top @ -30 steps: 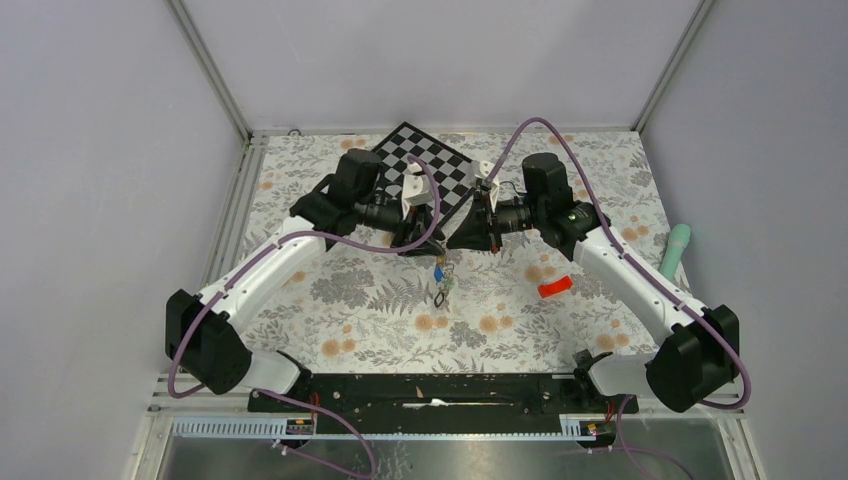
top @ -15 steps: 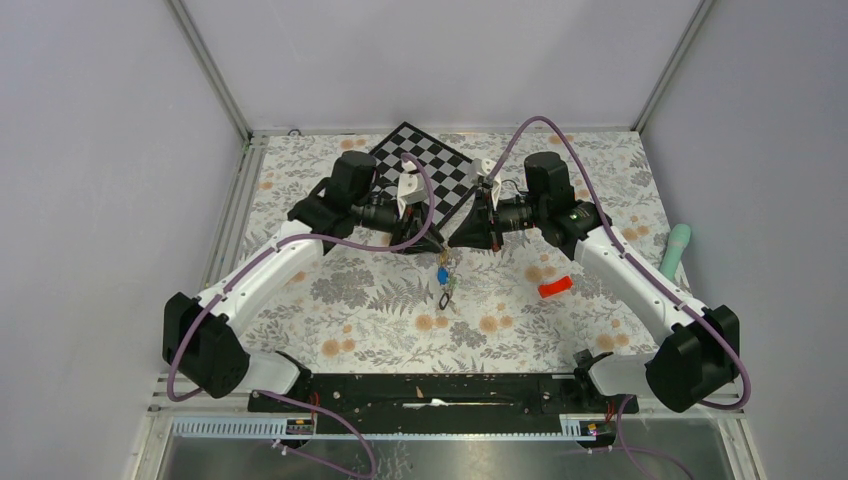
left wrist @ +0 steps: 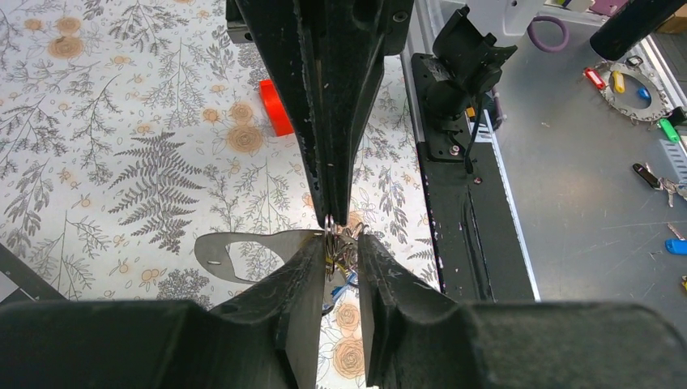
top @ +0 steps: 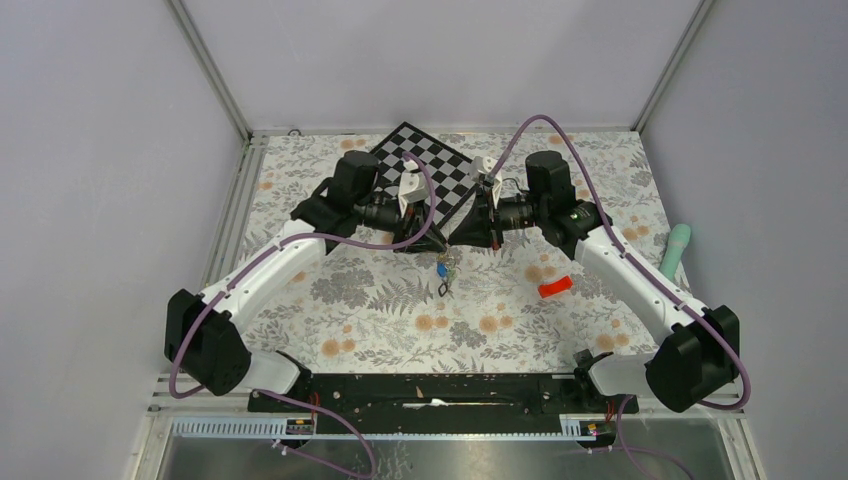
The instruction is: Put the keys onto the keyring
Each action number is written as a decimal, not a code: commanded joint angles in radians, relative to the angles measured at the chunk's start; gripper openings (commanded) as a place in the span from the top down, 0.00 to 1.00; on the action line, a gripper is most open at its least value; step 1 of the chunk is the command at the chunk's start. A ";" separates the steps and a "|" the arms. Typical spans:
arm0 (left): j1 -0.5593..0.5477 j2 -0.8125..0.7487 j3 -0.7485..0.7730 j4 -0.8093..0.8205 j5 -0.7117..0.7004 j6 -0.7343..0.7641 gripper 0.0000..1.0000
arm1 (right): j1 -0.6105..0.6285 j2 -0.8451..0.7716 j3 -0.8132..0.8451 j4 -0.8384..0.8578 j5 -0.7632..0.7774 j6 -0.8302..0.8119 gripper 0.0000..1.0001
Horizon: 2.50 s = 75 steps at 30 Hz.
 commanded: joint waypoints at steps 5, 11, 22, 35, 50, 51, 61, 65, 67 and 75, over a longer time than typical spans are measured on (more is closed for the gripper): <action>-0.012 0.009 -0.005 0.060 0.039 -0.016 0.82 | -0.010 -0.035 0.006 0.079 -0.012 0.035 1.00; -0.013 0.006 -0.004 0.059 0.030 -0.013 1.00 | -0.013 -0.039 0.000 0.083 -0.007 0.036 1.00; -0.098 0.017 0.191 -0.354 -0.330 0.338 1.00 | -0.032 -0.088 -0.048 -0.011 0.094 -0.123 0.58; -0.214 0.057 0.296 -0.462 -0.535 0.423 1.00 | -0.031 -0.090 -0.114 0.037 -0.023 -0.148 0.44; -0.221 0.085 0.306 -0.431 -0.442 0.352 1.00 | -0.026 -0.050 -0.174 0.253 -0.074 0.027 0.54; -0.221 0.084 0.302 -0.429 -0.440 0.351 1.00 | -0.025 -0.049 -0.175 0.255 -0.074 0.029 0.56; -0.221 0.083 0.295 -0.409 -0.448 0.332 1.00 | -0.022 -0.046 -0.199 0.284 -0.089 0.050 0.64; -0.221 0.084 0.293 -0.402 -0.446 0.322 1.00 | -0.020 -0.044 -0.205 0.295 -0.090 0.059 0.66; -0.221 0.084 0.292 -0.399 -0.446 0.320 1.00 | -0.019 -0.042 -0.206 0.298 -0.091 0.062 0.69; -0.221 0.085 0.282 -0.397 -0.440 0.317 1.00 | -0.017 -0.037 -0.208 0.329 -0.093 0.095 0.79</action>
